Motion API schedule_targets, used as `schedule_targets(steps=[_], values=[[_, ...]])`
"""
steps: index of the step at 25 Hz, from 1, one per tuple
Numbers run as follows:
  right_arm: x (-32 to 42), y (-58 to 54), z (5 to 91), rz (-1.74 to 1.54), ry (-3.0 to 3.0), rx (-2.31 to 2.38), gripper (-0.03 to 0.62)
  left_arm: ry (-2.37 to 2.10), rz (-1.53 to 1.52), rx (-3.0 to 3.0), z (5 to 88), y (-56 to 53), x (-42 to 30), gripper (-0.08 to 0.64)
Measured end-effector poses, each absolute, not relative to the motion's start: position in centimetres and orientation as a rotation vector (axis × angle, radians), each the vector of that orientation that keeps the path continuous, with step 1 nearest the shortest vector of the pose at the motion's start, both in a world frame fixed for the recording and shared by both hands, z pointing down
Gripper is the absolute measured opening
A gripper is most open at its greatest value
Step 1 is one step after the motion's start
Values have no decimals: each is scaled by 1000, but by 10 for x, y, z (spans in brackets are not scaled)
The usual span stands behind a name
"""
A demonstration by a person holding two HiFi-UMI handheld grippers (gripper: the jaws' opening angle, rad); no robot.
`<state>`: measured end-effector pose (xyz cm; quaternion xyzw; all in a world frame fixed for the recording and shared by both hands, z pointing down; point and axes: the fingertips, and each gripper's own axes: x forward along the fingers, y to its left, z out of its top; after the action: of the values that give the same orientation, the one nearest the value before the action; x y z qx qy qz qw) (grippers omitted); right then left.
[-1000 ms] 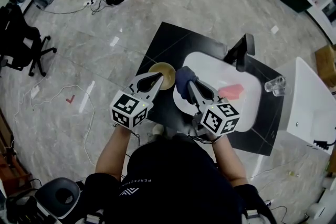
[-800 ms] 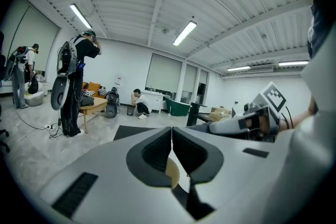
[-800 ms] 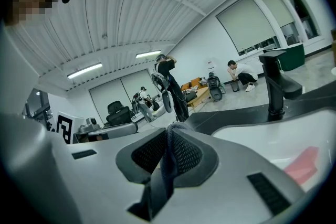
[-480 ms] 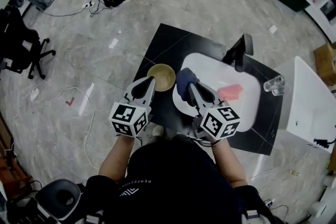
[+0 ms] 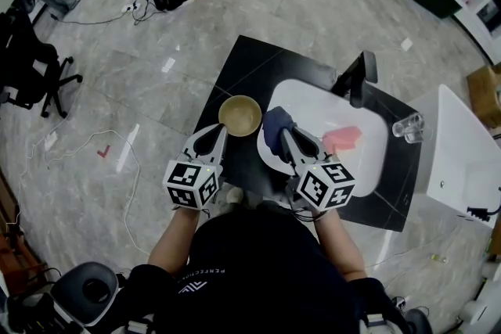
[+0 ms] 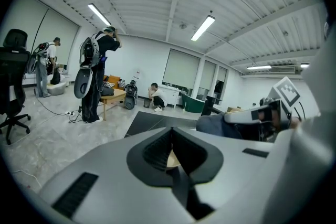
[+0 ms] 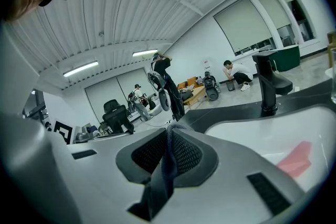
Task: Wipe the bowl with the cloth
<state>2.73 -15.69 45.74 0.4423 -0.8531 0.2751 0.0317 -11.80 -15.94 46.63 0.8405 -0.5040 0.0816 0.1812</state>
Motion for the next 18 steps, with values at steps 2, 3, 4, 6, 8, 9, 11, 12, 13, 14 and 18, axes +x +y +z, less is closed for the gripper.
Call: schedule_targets(steps=[2, 3, 4, 6, 8, 9, 11, 12, 13, 14, 18], values=[[29, -155, 460, 844, -2615, 1366, 55, -1421, 239, 2368, 470, -156, -119, 9], [30, -155, 461, 842, -2610, 1369, 55, -1423, 242, 2364, 471, -155, -120, 9], [31, -154, 462, 843, -2606, 1372, 55, -1425, 244, 2358, 473, -154, -121, 9], [32, -153, 464, 849, -2601, 1378, 55, -1430, 244, 2346, 475, -153, -124, 9], [32, -152, 465, 855, -2596, 1381, 55, -1434, 243, 2338, 476, -152, -126, 9], [33, -152, 466, 857, -2593, 1383, 55, -1434, 243, 2336, 477, -152, -126, 9], [34, -152, 468, 862, -2588, 1386, 55, -1433, 246, 2335, 478, -152, -125, 9], [34, -152, 468, 863, -2587, 1389, 55, -1432, 249, 2337, 479, -152, -125, 9], [35, -152, 469, 864, -2586, 1393, 55, -1431, 253, 2339, 479, -151, -124, 9], [35, -152, 468, 865, -2585, 1397, 55, -1430, 257, 2341, 479, -151, -124, 9], [36, -151, 467, 869, -2584, 1409, 55, -1422, 264, 2345, 479, -150, -122, 9]])
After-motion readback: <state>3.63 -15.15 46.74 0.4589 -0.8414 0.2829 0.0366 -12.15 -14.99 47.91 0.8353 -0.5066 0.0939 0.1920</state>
